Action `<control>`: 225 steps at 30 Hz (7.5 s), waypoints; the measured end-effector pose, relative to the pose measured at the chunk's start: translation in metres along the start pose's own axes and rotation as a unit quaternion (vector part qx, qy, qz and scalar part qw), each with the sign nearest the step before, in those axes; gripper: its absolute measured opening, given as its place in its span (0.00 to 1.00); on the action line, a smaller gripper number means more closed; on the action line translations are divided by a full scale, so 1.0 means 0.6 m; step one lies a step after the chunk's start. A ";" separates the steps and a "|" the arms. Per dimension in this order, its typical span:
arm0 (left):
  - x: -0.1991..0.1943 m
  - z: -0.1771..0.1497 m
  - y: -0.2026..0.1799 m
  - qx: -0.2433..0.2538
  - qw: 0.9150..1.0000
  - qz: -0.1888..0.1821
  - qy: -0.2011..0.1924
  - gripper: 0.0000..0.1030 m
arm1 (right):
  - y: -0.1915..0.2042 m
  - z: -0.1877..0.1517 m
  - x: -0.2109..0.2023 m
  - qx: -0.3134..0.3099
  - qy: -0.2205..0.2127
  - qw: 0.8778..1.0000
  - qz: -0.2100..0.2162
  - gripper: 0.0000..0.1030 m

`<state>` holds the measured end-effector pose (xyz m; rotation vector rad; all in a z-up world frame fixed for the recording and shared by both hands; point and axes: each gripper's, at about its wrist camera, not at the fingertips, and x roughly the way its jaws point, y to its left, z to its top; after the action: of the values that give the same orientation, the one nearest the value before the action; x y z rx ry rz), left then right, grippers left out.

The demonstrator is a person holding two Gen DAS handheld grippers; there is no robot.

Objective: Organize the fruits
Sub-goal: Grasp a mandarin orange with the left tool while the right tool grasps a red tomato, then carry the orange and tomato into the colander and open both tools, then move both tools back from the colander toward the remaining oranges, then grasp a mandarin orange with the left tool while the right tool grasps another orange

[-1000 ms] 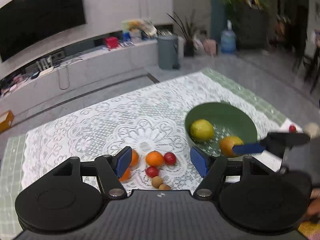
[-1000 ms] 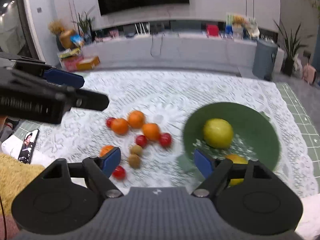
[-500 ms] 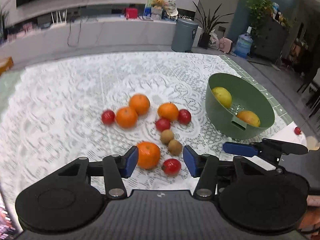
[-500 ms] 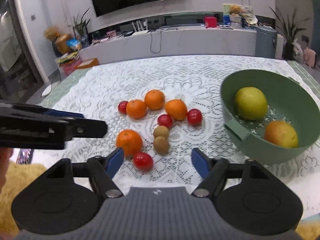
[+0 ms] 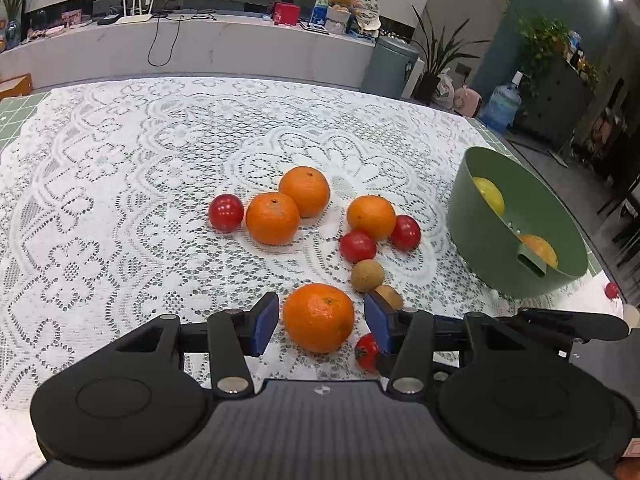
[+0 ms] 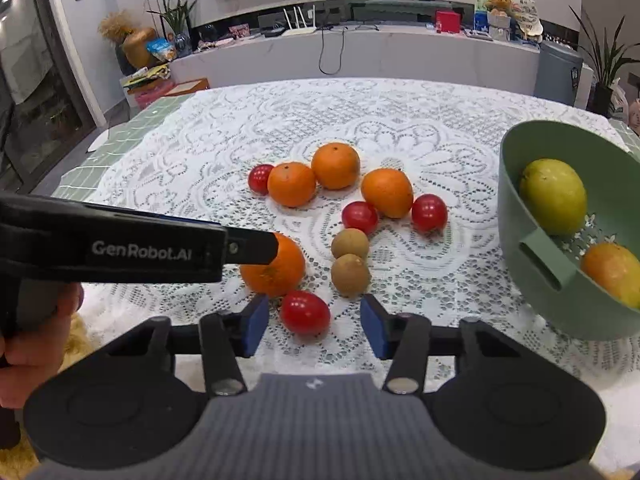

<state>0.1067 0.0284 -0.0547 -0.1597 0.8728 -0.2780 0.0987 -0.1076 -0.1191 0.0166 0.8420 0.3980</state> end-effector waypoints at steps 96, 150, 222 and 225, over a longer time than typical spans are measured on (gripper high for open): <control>0.065 0.102 -0.295 0.261 0.964 -0.046 0.003 0.47 | -0.313 0.016 -0.107 0.298 -0.069 0.952 0.017 0.26; 0.202 0.102 -0.381 0.415 0.894 0.059 0.159 0.53 | -0.360 -0.018 -0.139 0.367 -0.138 0.919 0.050 0.50; 0.041 0.071 0.027 0.051 0.993 0.020 -0.107 0.49 | -0.003 0.104 0.081 -0.128 -0.096 0.980 -0.120 0.38; 0.046 0.072 0.032 0.041 0.994 0.015 -0.100 0.49 | -0.004 0.096 0.089 -0.134 -0.095 0.978 -0.128 0.37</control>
<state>0.1600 0.0393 -0.0523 -0.0954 0.6633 -0.2645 0.1735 -0.0833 -0.1191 -0.2981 0.5873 0.2590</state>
